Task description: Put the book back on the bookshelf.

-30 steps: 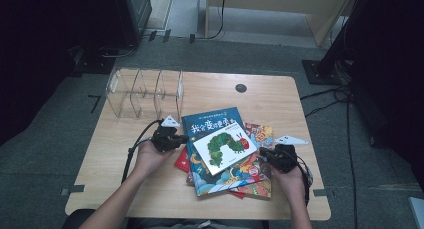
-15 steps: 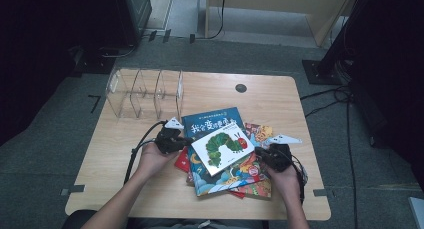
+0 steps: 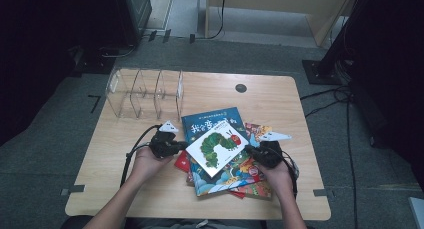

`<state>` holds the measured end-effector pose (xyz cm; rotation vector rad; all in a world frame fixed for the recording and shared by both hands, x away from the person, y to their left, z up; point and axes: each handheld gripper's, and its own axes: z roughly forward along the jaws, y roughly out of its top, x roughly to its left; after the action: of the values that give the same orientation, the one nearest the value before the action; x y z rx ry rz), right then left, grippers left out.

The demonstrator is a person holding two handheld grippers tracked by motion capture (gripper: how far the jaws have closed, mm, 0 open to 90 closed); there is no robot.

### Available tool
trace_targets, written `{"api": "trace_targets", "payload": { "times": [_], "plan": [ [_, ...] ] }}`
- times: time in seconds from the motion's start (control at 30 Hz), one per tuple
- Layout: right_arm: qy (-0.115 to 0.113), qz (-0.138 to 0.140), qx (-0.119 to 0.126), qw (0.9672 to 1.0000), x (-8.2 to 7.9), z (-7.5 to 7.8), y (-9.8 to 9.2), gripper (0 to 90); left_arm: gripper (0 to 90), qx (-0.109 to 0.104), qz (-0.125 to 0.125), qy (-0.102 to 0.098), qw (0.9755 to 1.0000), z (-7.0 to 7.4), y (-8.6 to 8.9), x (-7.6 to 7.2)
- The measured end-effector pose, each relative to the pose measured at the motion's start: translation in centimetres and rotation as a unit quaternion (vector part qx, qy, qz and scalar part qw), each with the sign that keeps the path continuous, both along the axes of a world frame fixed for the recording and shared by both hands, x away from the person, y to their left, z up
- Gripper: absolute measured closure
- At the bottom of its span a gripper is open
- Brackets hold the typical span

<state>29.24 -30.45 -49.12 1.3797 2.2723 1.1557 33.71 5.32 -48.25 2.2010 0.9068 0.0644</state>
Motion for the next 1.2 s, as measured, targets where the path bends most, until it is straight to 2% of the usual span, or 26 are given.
{"api": "trace_targets", "payload": {
  "times": [0.17,0.2,0.23,0.33,0.47,0.7,0.8,0.83,0.93,1.0,1.07,1.1,1.2],
  "plan": [
    [0.005,0.017,0.004,0.9998,0.5,0.0,0.5,90.0,87.7,0.003,0.004,0.005,1.0000,0.1,0.4,-0.5],
    [0.004,0.023,0.005,0.9997,0.8,0.0,0.8,90.0,87.7,0.001,0.008,0.011,0.9999,0.2,0.5,-0.6],
    [0.004,0.026,0.006,0.9996,0.9,0.0,0.9,90.0,87.7,-0.010,0.018,0.027,0.9994,0.2,0.8,-0.7],
    [0.004,0.038,0.013,0.9992,1.3,-0.1,1.5,90.0,87.7,-0.013,0.021,0.038,0.9990,0.2,1.1,-0.8],
    [0.011,0.051,0.013,0.9985,1.9,0.0,2.4,90.0,86.3,-0.009,0.025,0.039,0.9989,0.4,1.5,-1.3],
    [0.009,0.071,0.020,0.9972,2.5,-0.1,3.4,90.0,83.0,-0.003,0.041,0.039,0.9984,0.5,2.4,-1.7],
    [0.002,0.079,0.019,0.9967,2.6,-0.2,3.9,90.0,69.2,0.000,0.048,0.039,0.9981,0.7,2.7,-1.5],
    [-0.001,0.078,0.017,0.9968,2.5,-0.2,4.0,90.0,65.2,-0.004,0.043,0.045,0.9980,0.8,2.8,-1.3],
    [-0.004,0.076,0.017,0.9970,2.4,-0.3,4.0,90.0,60.3,0.000,0.042,0.045,0.9981,1.0,2.8,-1.1],
    [-0.008,0.073,0.013,0.9972,2.3,-0.2,4.1,90.0,51.0,0.006,0.036,0.040,0.9985,1.2,2.9,-0.9],
    [-0.006,0.072,0.008,0.9973,2.1,-0.1,4.2,90.0,43.3,0.007,0.033,0.044,0.9984,1.4,2.8,-0.6],
    [-0.006,0.072,0.008,0.9973,2.1,-0.1,4.2,90.0,42.1,0.010,0.029,0.051,0.9982,1.5,2.7,-0.4],
    [-0.005,0.076,0.004,0.9971,1.7,-0.1,4.3,90.0,39.9,0.018,0.022,0.051,0.9983,1.9,2.5,0.2]
  ]
}}
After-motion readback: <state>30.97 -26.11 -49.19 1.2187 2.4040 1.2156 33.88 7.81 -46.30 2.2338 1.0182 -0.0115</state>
